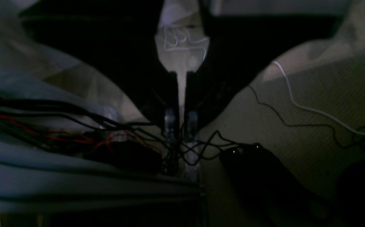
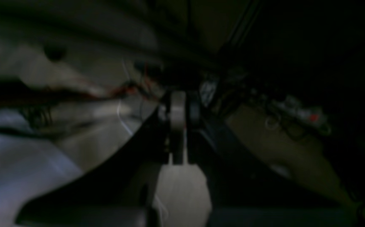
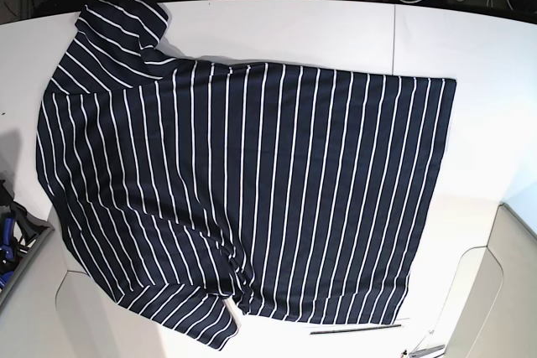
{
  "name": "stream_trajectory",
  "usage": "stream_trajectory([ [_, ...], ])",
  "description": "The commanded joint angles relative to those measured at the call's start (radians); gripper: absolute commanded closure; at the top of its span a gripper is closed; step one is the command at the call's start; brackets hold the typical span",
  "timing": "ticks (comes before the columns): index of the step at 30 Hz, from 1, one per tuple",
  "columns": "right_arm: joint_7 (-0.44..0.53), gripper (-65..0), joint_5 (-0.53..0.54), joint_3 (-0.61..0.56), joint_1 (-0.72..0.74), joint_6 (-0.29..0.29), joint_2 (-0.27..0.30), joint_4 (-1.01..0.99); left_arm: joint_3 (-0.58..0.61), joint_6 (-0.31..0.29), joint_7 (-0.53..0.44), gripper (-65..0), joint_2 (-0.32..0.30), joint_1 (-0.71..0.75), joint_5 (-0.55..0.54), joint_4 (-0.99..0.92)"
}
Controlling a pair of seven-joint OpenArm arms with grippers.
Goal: Fold the T-shirt properly
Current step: 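Move both grippers out from rest toward the shirt's shoulder corners, then lower both grippers and pinch the shirt's shoulder edges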
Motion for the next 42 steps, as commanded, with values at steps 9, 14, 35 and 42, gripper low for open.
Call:
stream_trajectory([
  [9,-0.332,-1.3,0.317,0.148,-0.045,0.013,0.008,0.279,-0.145,-0.013,0.128,-3.9,-0.006,0.086,-0.127,0.196],
  [14,-0.439,-1.3,0.475,0.247,-0.044,0.012,0.008,0.389,-0.215,-0.013,0.145,-3.9,-0.006,0.1,-0.173,0.305],
  [35,-0.597,-31.9,0.713,0.696,0.138,-0.03,-0.003,0.36,-0.396,-0.013,0.217,-5.1,-0.01,0.091,-0.283,0.523],
  [42,-0.579,-31.9,0.713,0.696,0.149,-0.029,-0.003,0.222,-0.396,-0.013,0.206,-21.9,-0.02,0.051,-0.293,0.523],
])
